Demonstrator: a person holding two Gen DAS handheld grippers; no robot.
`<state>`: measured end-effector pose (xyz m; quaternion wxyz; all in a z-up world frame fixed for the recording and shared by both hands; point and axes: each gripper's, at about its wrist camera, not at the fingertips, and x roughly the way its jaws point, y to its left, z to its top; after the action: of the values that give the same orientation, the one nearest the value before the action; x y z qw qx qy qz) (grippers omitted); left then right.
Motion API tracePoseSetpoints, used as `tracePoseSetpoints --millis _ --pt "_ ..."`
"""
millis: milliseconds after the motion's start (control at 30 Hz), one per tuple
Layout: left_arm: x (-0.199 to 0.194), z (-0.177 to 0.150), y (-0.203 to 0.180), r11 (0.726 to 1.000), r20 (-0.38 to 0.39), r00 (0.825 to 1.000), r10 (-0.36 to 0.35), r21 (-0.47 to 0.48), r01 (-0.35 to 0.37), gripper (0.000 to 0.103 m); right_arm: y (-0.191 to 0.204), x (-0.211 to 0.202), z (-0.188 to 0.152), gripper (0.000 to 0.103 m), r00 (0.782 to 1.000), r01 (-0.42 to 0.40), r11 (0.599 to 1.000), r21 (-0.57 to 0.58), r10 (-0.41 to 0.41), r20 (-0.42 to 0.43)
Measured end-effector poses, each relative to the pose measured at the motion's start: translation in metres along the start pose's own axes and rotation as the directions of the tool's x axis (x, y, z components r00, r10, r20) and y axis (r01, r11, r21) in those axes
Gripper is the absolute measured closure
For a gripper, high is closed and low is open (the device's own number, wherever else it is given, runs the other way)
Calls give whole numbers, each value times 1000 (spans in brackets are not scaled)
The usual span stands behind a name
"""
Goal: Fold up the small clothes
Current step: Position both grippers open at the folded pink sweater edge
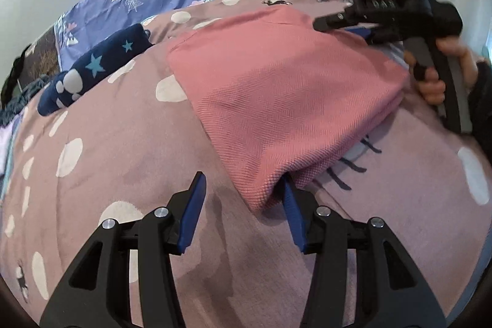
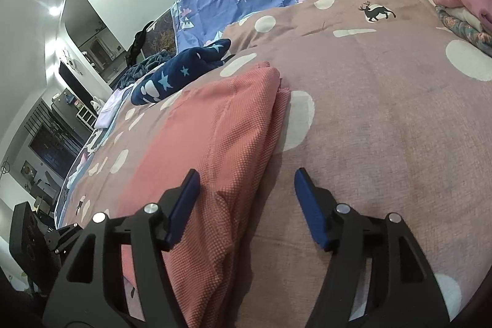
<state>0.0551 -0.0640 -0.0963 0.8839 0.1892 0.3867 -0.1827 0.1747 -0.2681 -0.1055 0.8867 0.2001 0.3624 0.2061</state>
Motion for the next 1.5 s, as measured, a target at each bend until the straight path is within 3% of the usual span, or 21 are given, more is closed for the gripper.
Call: tracePoseSetpoints --millis 167,300,467,633,667,733,833,933,1033,1067,1167,1267,1400,1500 --pt "5 0 6 998 -25 999 -23 -60 22 49 0 0 0 37 1000 1 1000 -1 -1 0" --pt "17 13 -5 994 -17 995 95 -52 -96 48 1 0 -1 37 1000 -1 1000 1 1 1" --pt "11 10 -7 972 -26 973 227 -61 -229 48 2 -2 -1 37 1000 -10 1000 4 10 4" --pt "-10 -12 -1 958 -55 961 271 -77 -275 50 0 -3 -1 37 1000 -16 1000 5 16 5" --pt "-13 -15 -2 961 -67 963 260 -78 -265 53 0 -3 -1 37 1000 -16 1000 5 16 5" --pt "-16 -21 -1 977 -81 980 183 -98 -191 68 0 -4 -1 37 1000 -16 1000 5 16 5" --pt "-26 -23 8 988 -49 998 34 -150 -41 69 0 -3 -1 37 1000 -15 1000 4 15 5" --pt "-39 -14 16 980 36 998 -55 -189 61 69 0 -4 -1 37 1000 -15 1000 4 15 5" --pt "-38 1 20 983 122 991 -49 -171 70 71 0 -4 -1 37 1000 -16 1000 4 16 6" --pt "-30 4 21 983 117 992 -48 -173 68 71 -1 -4 -1 37 1000 -16 1000 5 16 6" --pt "15 3 11 983 -40 996 -75 -172 67 72 0 -4 -1 37 1000 -17 1000 5 17 6" --pt "2 3 -6 995 -13 999 -43 -91 41 73 0 -4 -1 37 1000 -16 1000 4 16 6" --pt "-16 1 5 988 -14 994 -104 -119 102 66 -1 -4 -1 37 1000 -18 1000 5 17 6" --pt "-18 7 27 982 28 997 -69 -174 73 48 -2 -5 -1 37 1000 -25 1000 13 25 8"
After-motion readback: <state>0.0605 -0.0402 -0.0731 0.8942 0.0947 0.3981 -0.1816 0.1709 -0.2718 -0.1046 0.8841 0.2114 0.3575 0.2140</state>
